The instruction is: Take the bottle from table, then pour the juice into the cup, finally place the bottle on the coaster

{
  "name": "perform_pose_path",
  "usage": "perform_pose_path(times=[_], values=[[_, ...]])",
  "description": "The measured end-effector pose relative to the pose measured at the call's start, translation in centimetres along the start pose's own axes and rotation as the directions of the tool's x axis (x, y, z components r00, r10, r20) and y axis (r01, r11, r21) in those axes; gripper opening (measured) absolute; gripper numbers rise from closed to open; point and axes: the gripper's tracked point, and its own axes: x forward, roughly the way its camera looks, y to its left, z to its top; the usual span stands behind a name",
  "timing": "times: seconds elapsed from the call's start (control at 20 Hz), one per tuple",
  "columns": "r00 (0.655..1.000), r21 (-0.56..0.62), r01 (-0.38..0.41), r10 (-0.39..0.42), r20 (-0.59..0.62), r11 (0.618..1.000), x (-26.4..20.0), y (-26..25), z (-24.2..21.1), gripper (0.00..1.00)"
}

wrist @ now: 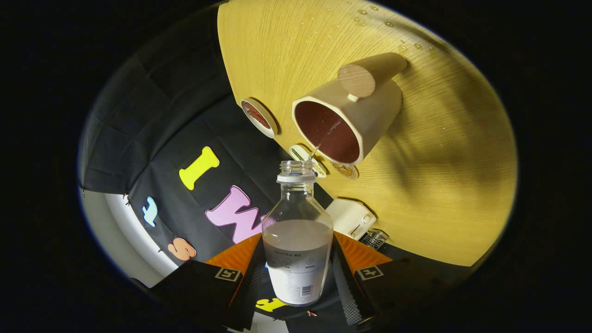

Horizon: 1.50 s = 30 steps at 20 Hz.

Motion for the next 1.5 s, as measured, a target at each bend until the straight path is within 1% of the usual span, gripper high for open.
perform_pose_path(times=[0.3,0.45,0.7,1.2,1.4,1.5], values=[[1.0,0.022,-0.007,0.007,0.013,1.0,0.4,-0.2,-0.2,0.75],[1.0,0.052,-0.011,0.009,0.029,0.999,0.5,-0.2,-0.2,0.75],[0.998,0.079,-0.033,0.029,0.052,0.996,0.1,0.1,0.1,0.75],[0.997,0.037,-0.034,0.031,0.068,0.999,0.3,0.2,-0.1,0.75],[0.998,-0.019,-0.026,0.027,0.061,0.999,0.8,0.3,-0.6,0.75],[0.998,-0.09,-0.031,0.036,0.053,0.995,1.3,0.4,-1.1,0.75]])
